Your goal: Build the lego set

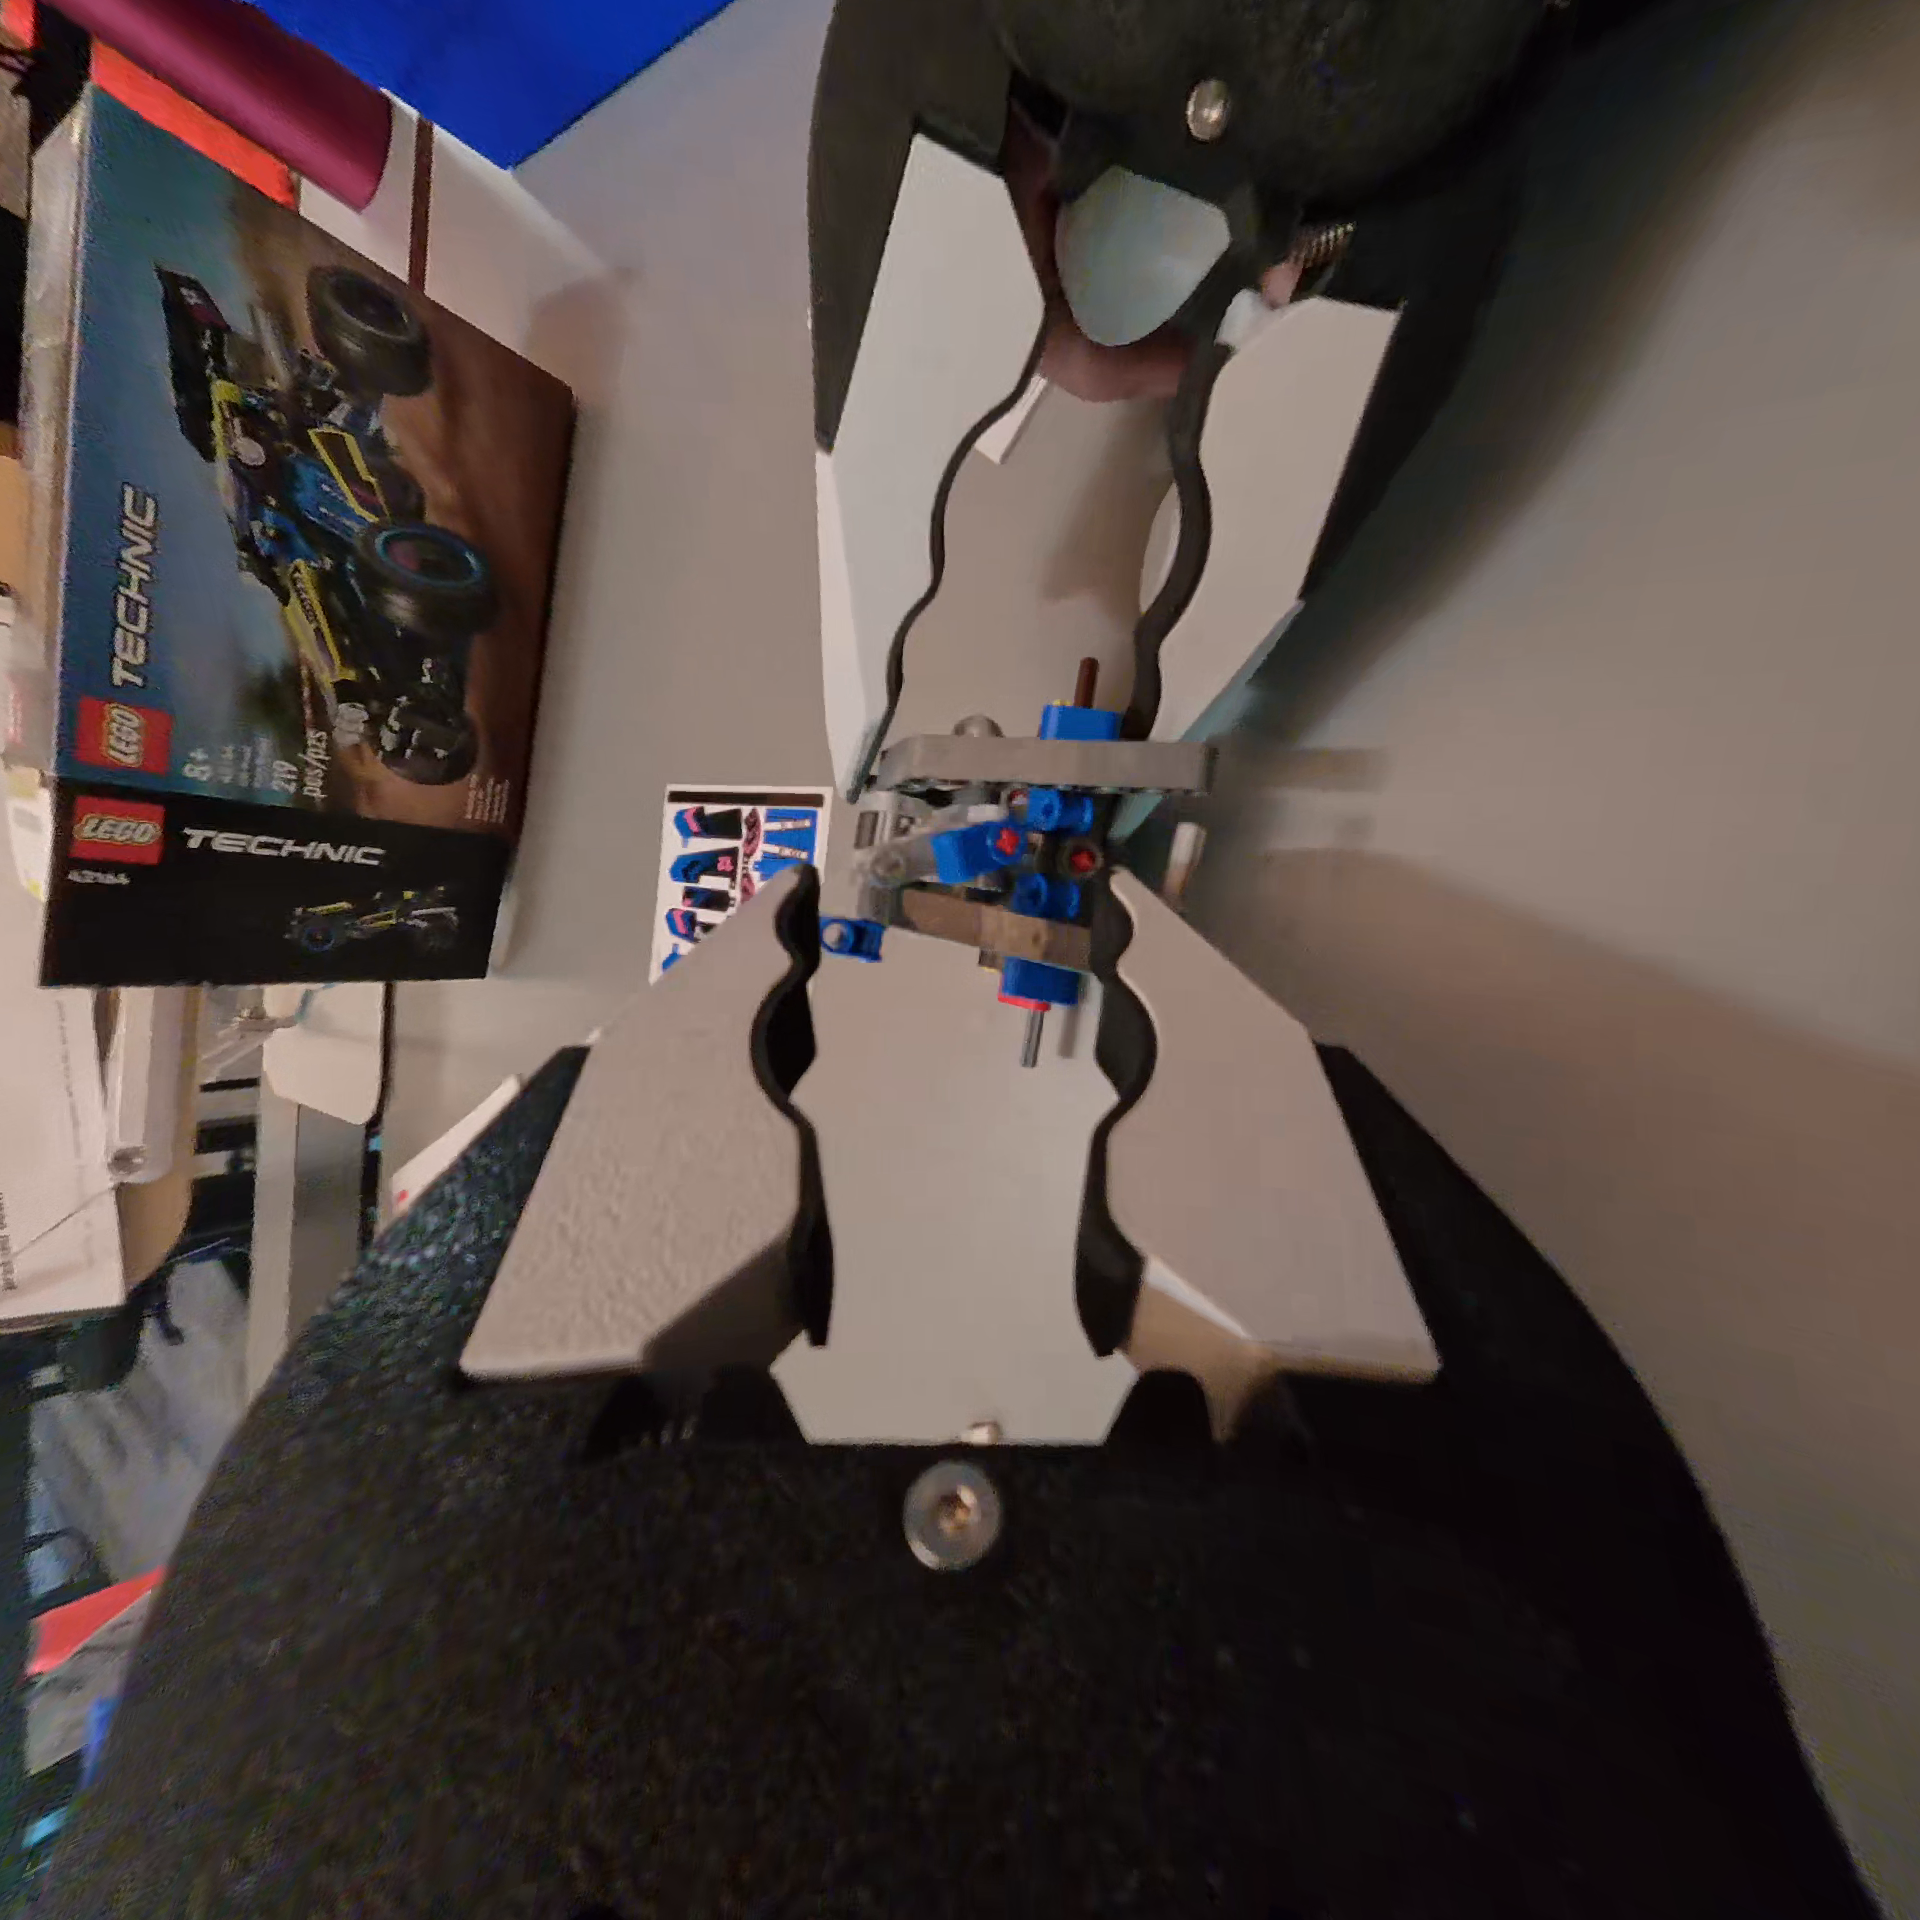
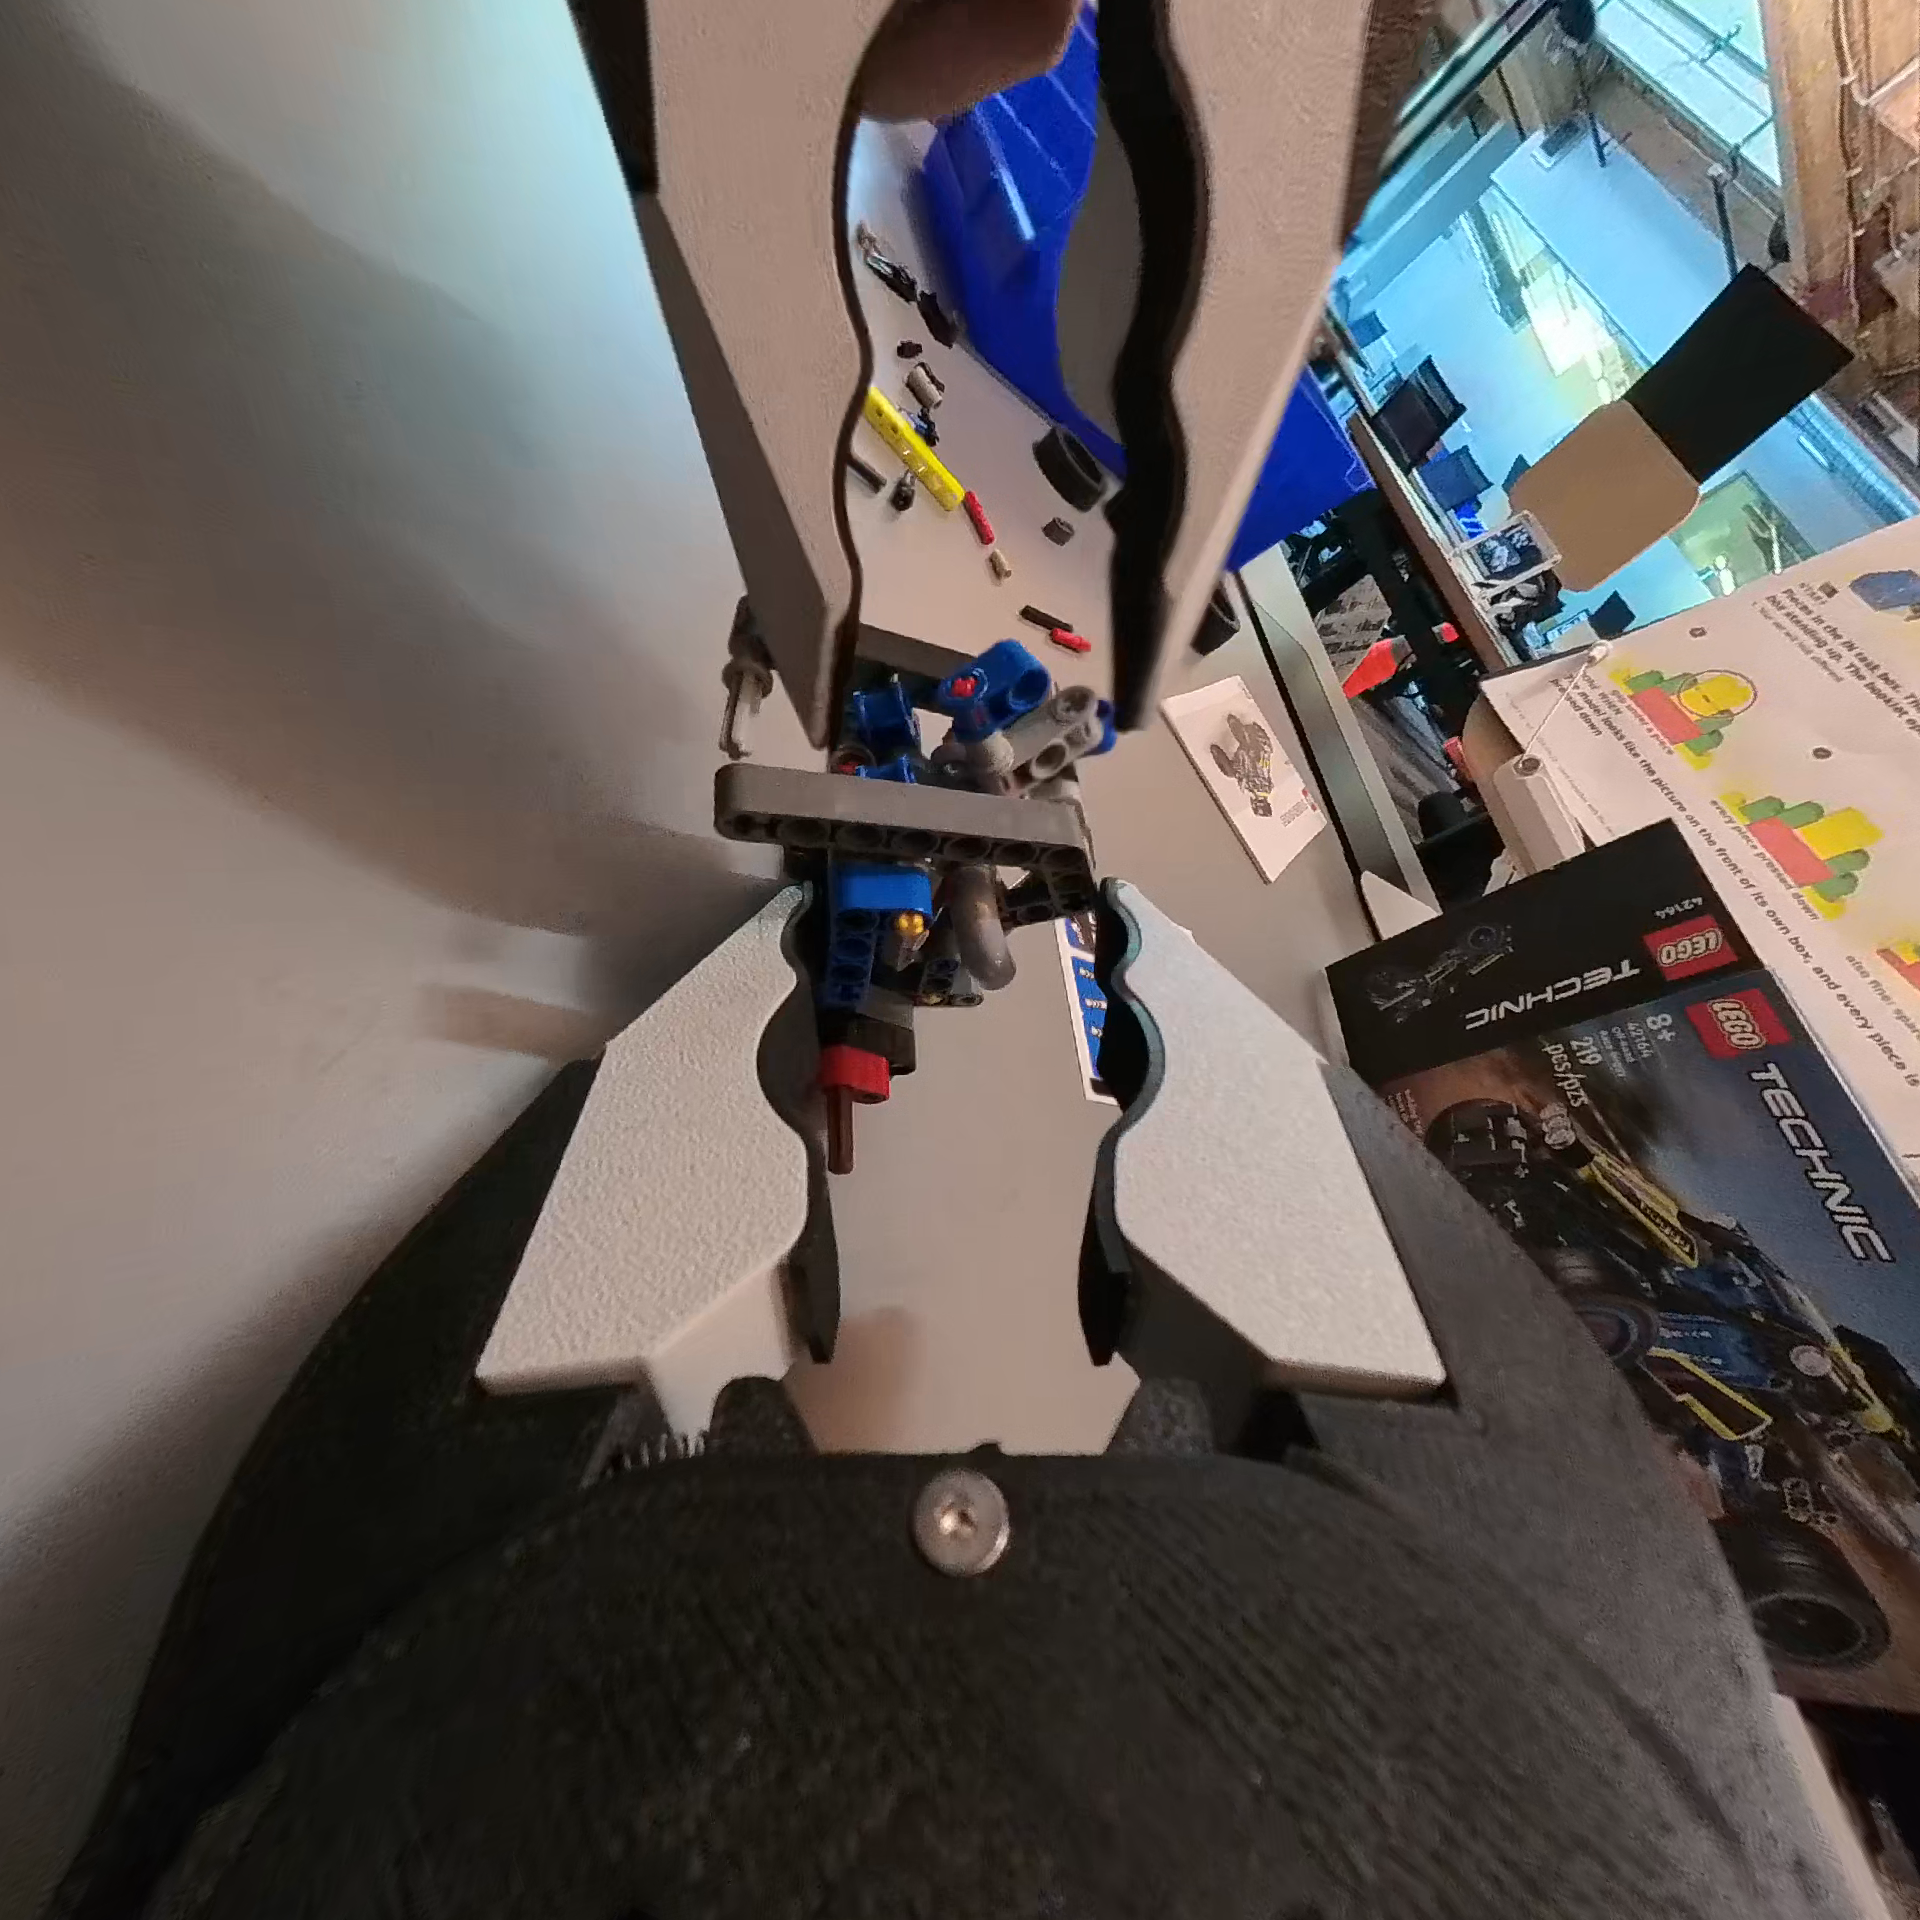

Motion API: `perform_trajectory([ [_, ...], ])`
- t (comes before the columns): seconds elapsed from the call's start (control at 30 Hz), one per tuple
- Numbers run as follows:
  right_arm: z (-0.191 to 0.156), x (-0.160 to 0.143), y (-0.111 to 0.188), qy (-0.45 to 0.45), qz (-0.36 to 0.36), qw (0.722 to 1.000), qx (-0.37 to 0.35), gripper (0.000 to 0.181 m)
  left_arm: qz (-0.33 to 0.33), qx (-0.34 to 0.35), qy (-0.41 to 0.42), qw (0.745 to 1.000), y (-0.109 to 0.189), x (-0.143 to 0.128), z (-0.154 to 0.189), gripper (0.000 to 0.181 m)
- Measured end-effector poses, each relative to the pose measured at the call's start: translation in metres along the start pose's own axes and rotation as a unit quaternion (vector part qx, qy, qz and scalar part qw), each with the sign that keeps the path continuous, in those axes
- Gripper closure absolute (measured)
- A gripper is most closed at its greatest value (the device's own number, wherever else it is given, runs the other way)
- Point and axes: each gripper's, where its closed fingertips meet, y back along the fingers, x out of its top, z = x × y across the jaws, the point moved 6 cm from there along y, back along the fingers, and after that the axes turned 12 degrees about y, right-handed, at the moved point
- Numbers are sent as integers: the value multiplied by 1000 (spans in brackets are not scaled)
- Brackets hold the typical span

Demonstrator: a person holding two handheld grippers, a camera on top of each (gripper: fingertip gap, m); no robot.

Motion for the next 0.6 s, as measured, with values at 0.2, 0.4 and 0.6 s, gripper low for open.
perform_trajectory([
  [0.2,-1,0,0,3,4,1000,0,131,-19,-18,-59,998,-1,5,-1,131],
  [0.4,-2,0,1,14,6,1000,-1,131,-43,-88,-66,993,-5,7,-3,140],
  [0.6,-2,-1,1,27,3,1000,-4,131,-62,-121,-86,987,-6,13,-8,153],
])
